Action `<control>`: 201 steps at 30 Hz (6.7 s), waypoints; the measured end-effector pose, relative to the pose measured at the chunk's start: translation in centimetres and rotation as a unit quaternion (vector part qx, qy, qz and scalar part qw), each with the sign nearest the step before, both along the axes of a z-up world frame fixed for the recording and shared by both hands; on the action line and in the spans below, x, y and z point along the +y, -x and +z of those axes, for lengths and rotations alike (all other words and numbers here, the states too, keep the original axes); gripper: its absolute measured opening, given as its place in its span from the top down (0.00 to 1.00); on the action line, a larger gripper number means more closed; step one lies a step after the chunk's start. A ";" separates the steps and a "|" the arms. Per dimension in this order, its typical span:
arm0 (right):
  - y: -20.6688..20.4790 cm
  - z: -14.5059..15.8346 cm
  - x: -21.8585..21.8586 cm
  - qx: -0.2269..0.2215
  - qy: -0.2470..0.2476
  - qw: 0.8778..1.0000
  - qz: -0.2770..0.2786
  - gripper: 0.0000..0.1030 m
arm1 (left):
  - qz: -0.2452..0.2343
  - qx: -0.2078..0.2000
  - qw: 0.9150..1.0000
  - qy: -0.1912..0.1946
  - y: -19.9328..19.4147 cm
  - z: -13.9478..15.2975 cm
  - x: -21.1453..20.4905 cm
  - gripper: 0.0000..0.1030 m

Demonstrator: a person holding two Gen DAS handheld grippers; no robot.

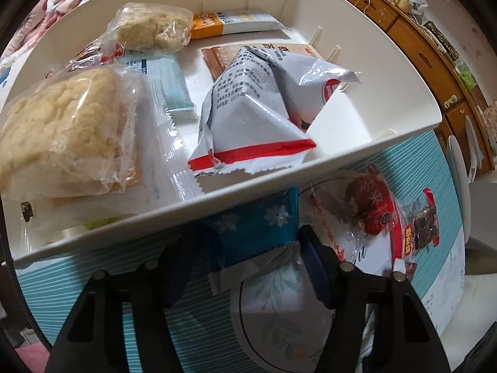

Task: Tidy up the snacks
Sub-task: 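Grasp brown chocolate packet with right tool while left tool grasps blue packet, then lift both held packets and carry them over the white tray, then open both tools to drop the packets into the white tray, then move both tools toward the red round packet and clear red-strip packet, then grasp clear red-strip packet with right tool while left tool grasps red round packet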

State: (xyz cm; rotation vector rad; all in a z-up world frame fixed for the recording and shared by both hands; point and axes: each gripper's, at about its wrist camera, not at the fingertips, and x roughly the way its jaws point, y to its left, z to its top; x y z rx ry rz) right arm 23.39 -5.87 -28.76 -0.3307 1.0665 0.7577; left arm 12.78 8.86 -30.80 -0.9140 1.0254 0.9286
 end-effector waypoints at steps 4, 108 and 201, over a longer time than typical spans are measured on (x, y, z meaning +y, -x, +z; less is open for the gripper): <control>1.2 0.1 -0.4 0.028 -0.005 1.000 0.004 0.63 | -0.002 -0.008 1.000 0.005 1.4 0.2 -0.3 0.51; 16.4 12.1 11.8 0.143 -0.200 0.915 -0.320 0.36 | -0.492 -0.088 0.866 0.007 9.5 16.8 19.4 0.25; -11.1 -0.3 2.1 0.202 -0.020 0.958 -0.203 0.59 | -0.236 -0.022 0.952 -0.191 -8.9 -0.3 -5.3 0.23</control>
